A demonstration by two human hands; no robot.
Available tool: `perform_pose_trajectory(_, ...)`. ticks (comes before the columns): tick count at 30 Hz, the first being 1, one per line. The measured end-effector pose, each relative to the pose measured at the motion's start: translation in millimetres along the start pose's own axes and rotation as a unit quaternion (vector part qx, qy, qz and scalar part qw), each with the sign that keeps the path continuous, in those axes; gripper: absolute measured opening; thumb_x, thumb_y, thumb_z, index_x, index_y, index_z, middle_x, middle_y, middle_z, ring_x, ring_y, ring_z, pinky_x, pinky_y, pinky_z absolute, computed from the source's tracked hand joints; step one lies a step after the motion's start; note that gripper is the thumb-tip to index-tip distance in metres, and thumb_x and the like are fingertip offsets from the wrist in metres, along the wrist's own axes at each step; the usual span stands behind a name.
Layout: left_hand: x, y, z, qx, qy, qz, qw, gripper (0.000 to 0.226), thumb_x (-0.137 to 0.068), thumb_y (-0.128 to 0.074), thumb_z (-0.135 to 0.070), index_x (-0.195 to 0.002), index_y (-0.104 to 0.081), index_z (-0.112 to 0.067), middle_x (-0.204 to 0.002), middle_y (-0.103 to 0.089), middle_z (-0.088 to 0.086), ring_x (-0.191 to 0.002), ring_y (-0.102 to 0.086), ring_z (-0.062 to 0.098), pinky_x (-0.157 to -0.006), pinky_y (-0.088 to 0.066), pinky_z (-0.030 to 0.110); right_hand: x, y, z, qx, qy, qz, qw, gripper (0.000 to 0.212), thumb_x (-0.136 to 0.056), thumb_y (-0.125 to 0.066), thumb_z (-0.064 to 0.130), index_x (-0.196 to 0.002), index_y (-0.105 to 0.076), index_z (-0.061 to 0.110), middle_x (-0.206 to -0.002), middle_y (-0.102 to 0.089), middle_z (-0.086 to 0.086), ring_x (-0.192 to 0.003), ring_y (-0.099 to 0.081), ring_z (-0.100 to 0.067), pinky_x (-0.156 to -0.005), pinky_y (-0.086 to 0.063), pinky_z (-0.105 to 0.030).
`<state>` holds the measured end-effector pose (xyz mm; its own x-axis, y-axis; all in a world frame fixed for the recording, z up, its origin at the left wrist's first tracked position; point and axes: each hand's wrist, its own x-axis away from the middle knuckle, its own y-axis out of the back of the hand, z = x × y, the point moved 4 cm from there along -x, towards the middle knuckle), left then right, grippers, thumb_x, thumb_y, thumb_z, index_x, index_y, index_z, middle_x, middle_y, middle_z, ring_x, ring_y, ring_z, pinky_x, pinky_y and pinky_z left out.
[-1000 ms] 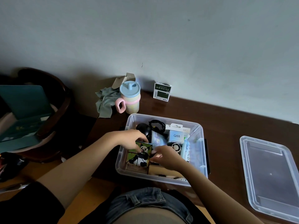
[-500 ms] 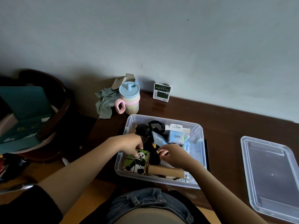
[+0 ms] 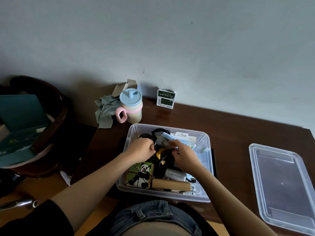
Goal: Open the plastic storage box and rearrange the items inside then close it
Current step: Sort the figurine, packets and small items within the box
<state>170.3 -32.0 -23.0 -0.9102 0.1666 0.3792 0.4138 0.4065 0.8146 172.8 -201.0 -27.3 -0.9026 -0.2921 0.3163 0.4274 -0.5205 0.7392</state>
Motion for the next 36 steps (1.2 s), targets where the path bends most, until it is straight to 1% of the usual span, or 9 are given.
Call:
perform_pose_trajectory(5,-6.0,10.4,-2.3,-0.029,0.024,-0.136,0.99,0.013,-0.09,-0.06,-0.018,-0.092,-0.048,-0.017,-0.099,-0.06,0.002,-0.089,-0.059,0.023,-0.069,-0.041,0.031,-4.1,-0.4,-6.8,-0.011,-0.014,0.01,1.0,0.047,-0.09,-0.041,0.003,-0.133,-0.044,0.022,-0.13,-0.057,0.004,-0.112,-0.055,-0.02,-0.082,-0.043,-0.028)
perform_pose_trajectory(7,-7.2,15.0,2.2,-0.079,0.031,-0.158,0.984,0.014,-0.091,-0.056,-0.013,-0.103,-0.049,-0.013,-0.108,-0.056,0.005,-0.096,-0.055,0.024,-0.07,-0.039,0.031,-6.9,-0.7,-7.7,-0.006,-0.021,0.019,1.0,0.048,-0.088,-0.041,0.004,-0.133,-0.042,0.021,-0.133,-0.055,0.003,-0.114,-0.054,-0.021,-0.085,-0.044,-0.032)
perform_pose_trajectory(12,-13.5,13.2,13.7,-0.202,0.064,-0.08,0.974,0.03,-0.091,-0.056,-0.012,-0.12,-0.052,-0.014,-0.107,-0.064,0.005,-0.096,-0.063,0.025,-0.063,-0.045,0.033,-13.6,-2.9,-7.4,-0.004,-0.042,0.043,0.998,0.047,-0.09,-0.041,0.007,-0.134,-0.041,0.021,-0.132,-0.056,0.002,-0.11,-0.057,-0.023,-0.086,-0.048,-0.035)
perform_pose_trajectory(17,-22.1,5.2,17.0,-0.182,0.035,-0.011,0.983,0.049,-0.089,-0.062,-0.025,-0.134,-0.042,-0.019,-0.126,-0.052,0.009,-0.109,-0.056,0.032,-0.072,-0.046,0.036,-10.3,-0.9,-5.7,-0.027,-0.029,0.067,0.997,0.045,-0.093,-0.045,0.009,-0.136,-0.042,0.019,-0.125,-0.061,0.0,-0.107,-0.061,-0.025,-0.092,-0.048,-0.037)
perform_pose_trajectory(22,-29.9,-2.6,19.0,-0.224,0.036,0.018,0.974,0.072,-0.084,-0.065,-0.045,-0.141,-0.03,-0.021,-0.128,-0.045,0.015,-0.109,-0.055,0.037,-0.078,-0.047,0.038,-4.0,1.5,-5.1,-0.05,-0.03,0.077,0.995,0.032,-0.094,-0.048,0.013,-0.125,-0.053,0.019,-0.107,-0.067,-0.002,-0.081,-0.064,-0.021,-0.08,-0.054,-0.037)
perform_pose_trajectory(28,-31.5,-7.1,19.2,-0.233,0.043,-0.033,0.971,0.079,-0.079,-0.067,-0.046,-0.143,-0.027,-0.023,-0.123,-0.047,0.013,-0.1,-0.059,0.036,-0.071,-0.048,0.037,1.7,16.1,-15.1,0.005,-0.053,-0.04,0.998,0.01,-0.088,-0.055,0.024,-0.087,-0.064,0.021,-0.076,-0.064,0.01,-0.075,-0.062,-0.013,-0.062,-0.045,-0.023)
perform_pose_trajectory(30,-30.3,-8.8,20.1,-0.21,0.037,-0.043,0.976,0.078,-0.075,-0.068,-0.046,-0.139,-0.029,-0.027,-0.123,-0.045,0.011,-0.096,-0.059,0.036,-0.067,-0.048,0.037,1.1,18.1,-17.3,0.017,-0.053,-0.051,0.997,0.008,-0.084,-0.061,0.028,-0.086,-0.058,0.021,-0.073,-0.06,0.011,-0.07,-0.058,-0.012,-0.056,-0.04,-0.024)
perform_pose_trajectory(32,-27.8,-10.5,20.9,-0.197,0.024,-0.055,0.979,0.077,-0.073,-0.068,-0.048,-0.137,-0.03,-0.03,-0.124,-0.041,0.008,-0.093,-0.06,0.035,-0.065,-0.047,0.036,-0.1,16.2,-17.5,0.042,-0.053,-0.062,0.996,0.025,-0.081,-0.067,0.033,-0.086,-0.046,0.021,-0.071,-0.057,0.01,-0.067,-0.055,-0.015,-0.051,-0.036,-0.026)
perform_pose_trajectory(36,-17.6,-4.7,20.3,-0.114,-0.033,-0.122,0.985,0.063,-0.071,-0.067,-0.045,-0.125,-0.038,-0.032,-0.116,-0.038,0.003,-0.094,-0.055,0.033,-0.068,-0.046,0.036,-7.2,12.0,-14.4,0.061,-0.046,-0.1,0.992,0.031,-0.083,-0.064,0.035,-0.101,-0.043,0.021,-0.077,-0.063,0.001,-0.073,-0.061,-0.024,-0.055,-0.04,-0.03)
